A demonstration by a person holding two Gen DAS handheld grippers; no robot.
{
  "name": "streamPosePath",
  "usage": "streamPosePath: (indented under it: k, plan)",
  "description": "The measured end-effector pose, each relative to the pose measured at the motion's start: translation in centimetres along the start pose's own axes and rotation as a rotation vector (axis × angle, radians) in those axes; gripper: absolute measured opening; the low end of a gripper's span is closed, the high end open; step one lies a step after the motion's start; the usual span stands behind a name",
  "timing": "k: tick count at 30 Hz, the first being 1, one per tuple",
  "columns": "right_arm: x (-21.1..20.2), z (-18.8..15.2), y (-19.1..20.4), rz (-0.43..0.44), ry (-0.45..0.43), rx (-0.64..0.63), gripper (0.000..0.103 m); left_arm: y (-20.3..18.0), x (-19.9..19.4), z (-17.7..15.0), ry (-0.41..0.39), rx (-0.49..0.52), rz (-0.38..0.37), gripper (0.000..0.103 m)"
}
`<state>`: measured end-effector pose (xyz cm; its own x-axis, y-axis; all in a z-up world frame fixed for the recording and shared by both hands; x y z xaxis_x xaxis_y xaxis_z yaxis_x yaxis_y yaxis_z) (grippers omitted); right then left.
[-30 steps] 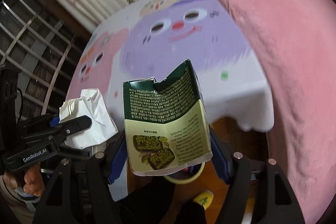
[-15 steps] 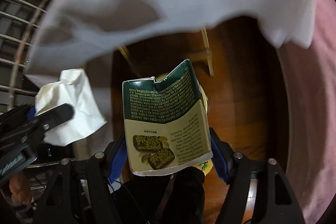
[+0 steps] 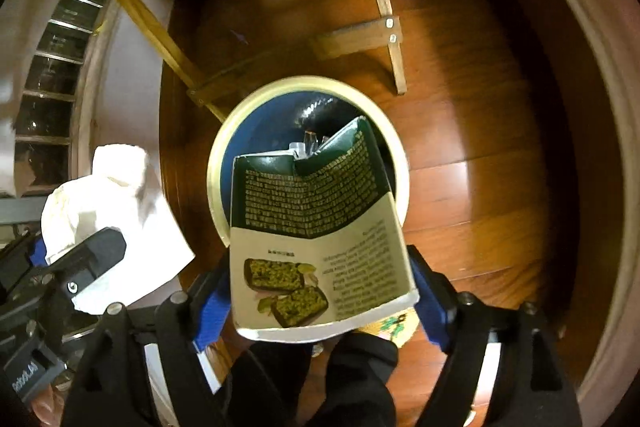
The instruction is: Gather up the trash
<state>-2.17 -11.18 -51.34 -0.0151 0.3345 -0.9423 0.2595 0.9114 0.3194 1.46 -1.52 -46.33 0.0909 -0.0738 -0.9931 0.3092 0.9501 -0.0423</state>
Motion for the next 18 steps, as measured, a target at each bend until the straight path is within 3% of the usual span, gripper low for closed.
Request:
streamPosePath:
  k: [2, 4, 18]
  plan:
    - [0.7, 0.4, 0.0, 0.016, -0.011, 0.012, 0.083, 0.8, 0.6, 0.3, -0.011, -0.011, 0.005, 0.077]
    - [0.7, 0.9, 0.2, 0.025, -0.027, 0.009, 0.083, 1.3, 1.1, 0.4, -0.009, -0.023, 0.015, 0.095]
    - [-3.0, 2.0, 1.7, 0.009, -0.101, -0.015, 0.084, 4.4, -3.1, 1.1, -0.076, -0.067, 0.047, 0.096]
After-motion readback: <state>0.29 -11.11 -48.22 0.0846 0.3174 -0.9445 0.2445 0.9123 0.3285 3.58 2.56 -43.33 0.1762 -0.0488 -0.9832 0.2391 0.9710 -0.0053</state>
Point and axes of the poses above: each gripper's, at about its wrist camera, not at the fingertips, and x roughly the way its jaws point, y to its left, z to its top, the point moved 10 cm from there along x, roughly the way its jaws point, and after that the axes turned 6 degrees about x, right-handed, at the moved point
